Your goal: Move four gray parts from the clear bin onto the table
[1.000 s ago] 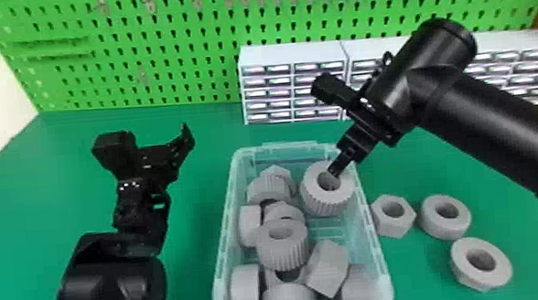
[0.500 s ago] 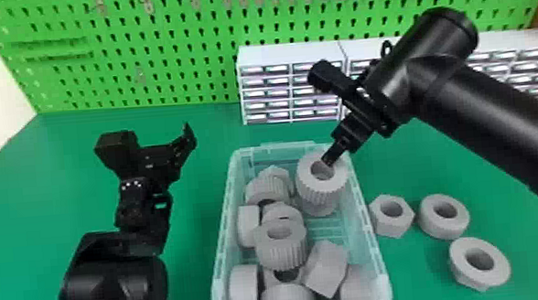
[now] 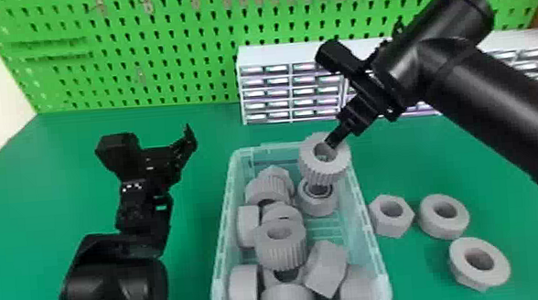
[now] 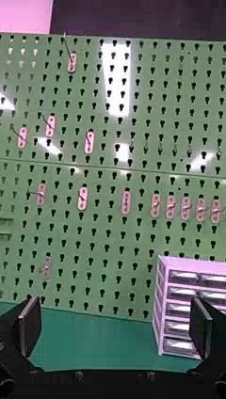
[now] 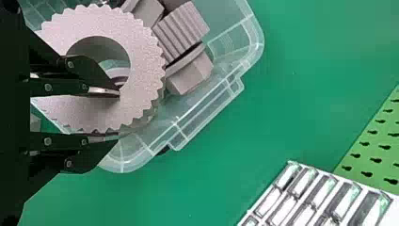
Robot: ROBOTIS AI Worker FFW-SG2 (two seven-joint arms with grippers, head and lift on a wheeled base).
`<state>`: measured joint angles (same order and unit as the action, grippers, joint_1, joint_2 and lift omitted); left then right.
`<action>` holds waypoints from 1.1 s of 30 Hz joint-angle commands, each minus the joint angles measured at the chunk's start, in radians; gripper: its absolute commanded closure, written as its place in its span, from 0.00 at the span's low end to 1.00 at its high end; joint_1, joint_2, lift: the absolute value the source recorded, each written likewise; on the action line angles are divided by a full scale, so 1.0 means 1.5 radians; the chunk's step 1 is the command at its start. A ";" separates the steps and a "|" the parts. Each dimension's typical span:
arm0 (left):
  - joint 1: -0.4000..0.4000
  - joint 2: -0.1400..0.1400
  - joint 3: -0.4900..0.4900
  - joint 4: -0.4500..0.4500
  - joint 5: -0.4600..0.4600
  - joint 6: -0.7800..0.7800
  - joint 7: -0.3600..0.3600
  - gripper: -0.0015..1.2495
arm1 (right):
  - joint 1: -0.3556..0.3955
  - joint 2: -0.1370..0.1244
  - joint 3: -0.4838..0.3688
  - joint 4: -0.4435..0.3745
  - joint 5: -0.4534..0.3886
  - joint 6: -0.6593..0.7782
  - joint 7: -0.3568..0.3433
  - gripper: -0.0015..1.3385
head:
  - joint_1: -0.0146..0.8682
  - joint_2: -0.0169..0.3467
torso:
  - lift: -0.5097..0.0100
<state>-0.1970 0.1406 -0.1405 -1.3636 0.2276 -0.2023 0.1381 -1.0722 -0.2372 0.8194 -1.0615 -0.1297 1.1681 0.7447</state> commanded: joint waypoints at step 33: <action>0.026 0.000 0.006 0.000 -0.004 0.001 0.010 0.08 | 0.026 -0.018 -0.056 0.002 0.064 0.024 0.025 0.72 | 0.80 0.24 | 0.88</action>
<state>-0.1651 0.1411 -0.1295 -1.3637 0.2210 -0.2010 0.1514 -1.0385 -0.2573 0.7365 -1.0589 -0.0358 1.1985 0.7809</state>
